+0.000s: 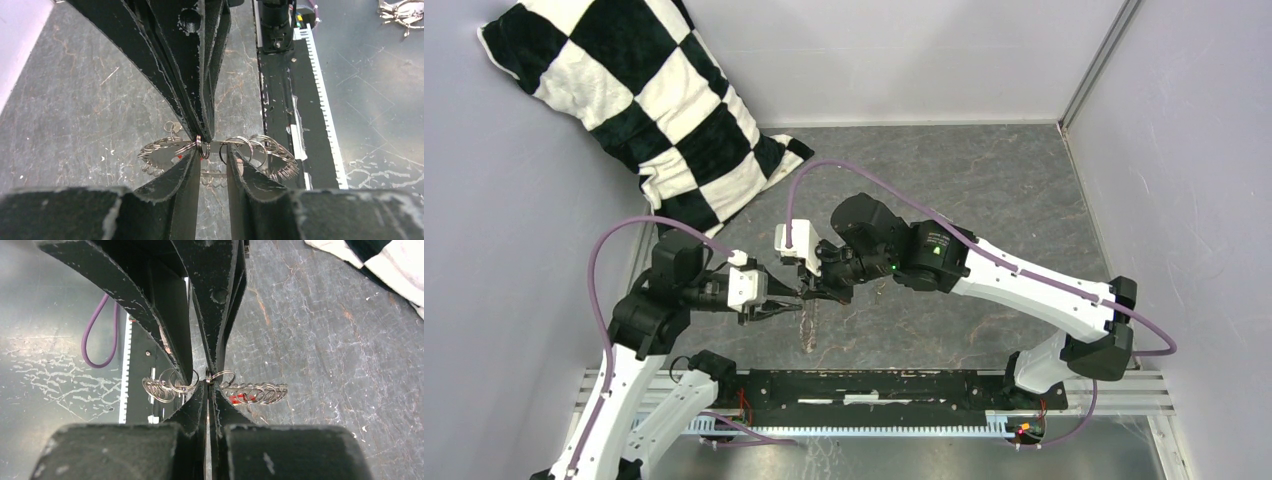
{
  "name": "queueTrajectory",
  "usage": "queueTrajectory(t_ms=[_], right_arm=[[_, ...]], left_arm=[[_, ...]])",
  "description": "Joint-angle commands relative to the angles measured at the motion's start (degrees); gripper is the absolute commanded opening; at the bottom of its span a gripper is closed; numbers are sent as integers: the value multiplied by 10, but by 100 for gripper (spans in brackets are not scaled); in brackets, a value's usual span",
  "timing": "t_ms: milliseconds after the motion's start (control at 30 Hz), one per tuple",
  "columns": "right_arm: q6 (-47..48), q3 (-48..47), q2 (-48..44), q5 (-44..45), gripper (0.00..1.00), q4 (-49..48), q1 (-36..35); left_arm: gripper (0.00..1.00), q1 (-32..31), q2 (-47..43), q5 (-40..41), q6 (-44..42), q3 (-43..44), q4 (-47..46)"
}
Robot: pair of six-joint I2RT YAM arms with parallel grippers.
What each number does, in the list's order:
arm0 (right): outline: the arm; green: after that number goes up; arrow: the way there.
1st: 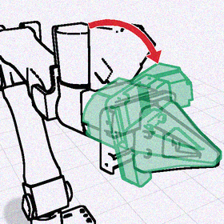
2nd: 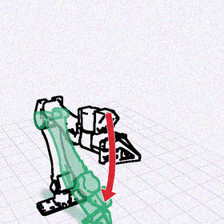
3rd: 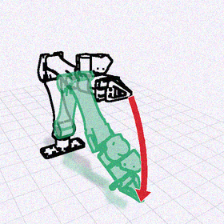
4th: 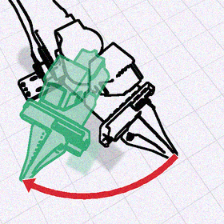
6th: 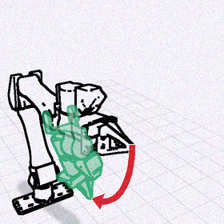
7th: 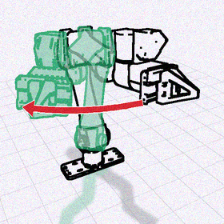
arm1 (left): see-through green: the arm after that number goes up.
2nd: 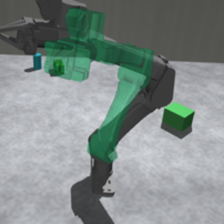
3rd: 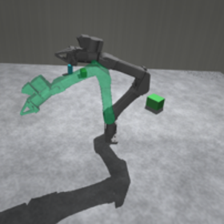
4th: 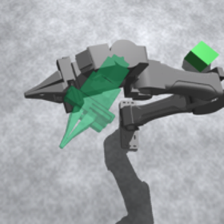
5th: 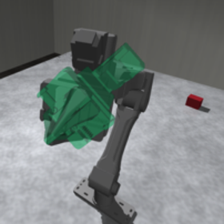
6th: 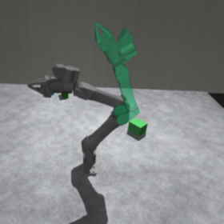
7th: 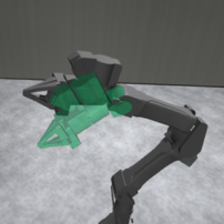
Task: Put the keys on the keyring
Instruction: Adjust the keyring.
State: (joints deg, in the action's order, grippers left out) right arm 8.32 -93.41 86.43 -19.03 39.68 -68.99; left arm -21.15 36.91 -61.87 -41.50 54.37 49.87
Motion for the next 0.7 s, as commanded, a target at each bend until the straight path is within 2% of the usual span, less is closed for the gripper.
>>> queueTrajectory(t_ms=[0, 200, 300, 500, 667], right_arm=[[0, 3, -19, -18, 1, -60, -3], [-10, 19, -32, -21, 1, -71, -2], [-14, 20, -34, -21, 1, -78, -2], [-15, 32, -40, -21, 1, -90, -2], [-13, 34, -41, -13, 1, -89, -2]], left_arm=[[31, -3, -22, 1, 94, -4, -107], [29, -3, -40, 26, 123, -25, -151], [25, -3, -31, 27, 124, -25, -148], [27, -3, -15, 12, 107, -14, -132], [20, -3, -8, 27, 85, -2, -108]])
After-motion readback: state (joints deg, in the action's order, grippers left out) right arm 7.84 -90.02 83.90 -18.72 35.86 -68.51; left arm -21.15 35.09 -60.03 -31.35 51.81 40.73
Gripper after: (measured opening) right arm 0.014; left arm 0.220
